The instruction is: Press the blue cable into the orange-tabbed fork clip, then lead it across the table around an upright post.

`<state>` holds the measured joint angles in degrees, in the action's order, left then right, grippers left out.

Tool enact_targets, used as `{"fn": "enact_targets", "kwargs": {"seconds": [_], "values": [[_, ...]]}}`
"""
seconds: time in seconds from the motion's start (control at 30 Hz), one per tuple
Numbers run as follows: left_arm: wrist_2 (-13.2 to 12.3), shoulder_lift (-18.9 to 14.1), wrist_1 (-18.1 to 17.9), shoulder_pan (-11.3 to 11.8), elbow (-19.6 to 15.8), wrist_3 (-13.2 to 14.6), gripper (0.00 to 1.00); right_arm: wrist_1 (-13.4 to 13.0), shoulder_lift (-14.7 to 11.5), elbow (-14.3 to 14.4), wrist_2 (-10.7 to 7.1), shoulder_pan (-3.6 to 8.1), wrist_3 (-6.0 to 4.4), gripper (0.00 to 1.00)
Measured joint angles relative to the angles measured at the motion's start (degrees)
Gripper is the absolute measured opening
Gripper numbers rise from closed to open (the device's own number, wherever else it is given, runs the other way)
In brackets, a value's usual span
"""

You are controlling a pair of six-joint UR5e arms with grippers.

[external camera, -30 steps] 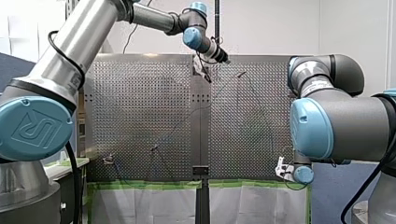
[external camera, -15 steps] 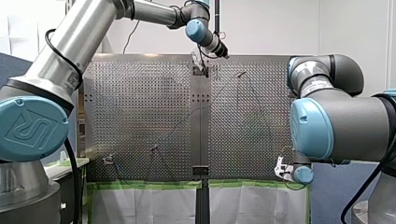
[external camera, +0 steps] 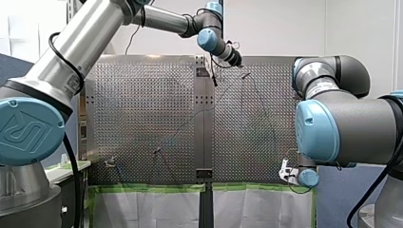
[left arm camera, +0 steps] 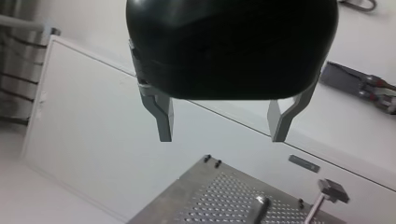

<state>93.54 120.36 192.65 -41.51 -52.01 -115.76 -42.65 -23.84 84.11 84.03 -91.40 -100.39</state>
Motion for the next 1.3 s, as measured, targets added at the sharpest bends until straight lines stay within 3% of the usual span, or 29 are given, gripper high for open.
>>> {"fn": "enact_targets", "kwargs": {"seconds": [0.2,0.93,1.3], "values": [[-0.9,1.7,-0.7,-0.2,0.0,3.4,1.0,0.0,0.0,0.0,-0.01,0.04,0.0,0.0],[0.9,2.0,-1.1,-0.3,0.0,15.6,1.0,0.0,0.0,0.0,0.0,0.23,-0.39,0.0],[6.1,2.0,1.2,-0.5,0.0,22.4,1.0,0.0,0.0,0.0,-0.02,0.24,-0.43,0.0]]}}
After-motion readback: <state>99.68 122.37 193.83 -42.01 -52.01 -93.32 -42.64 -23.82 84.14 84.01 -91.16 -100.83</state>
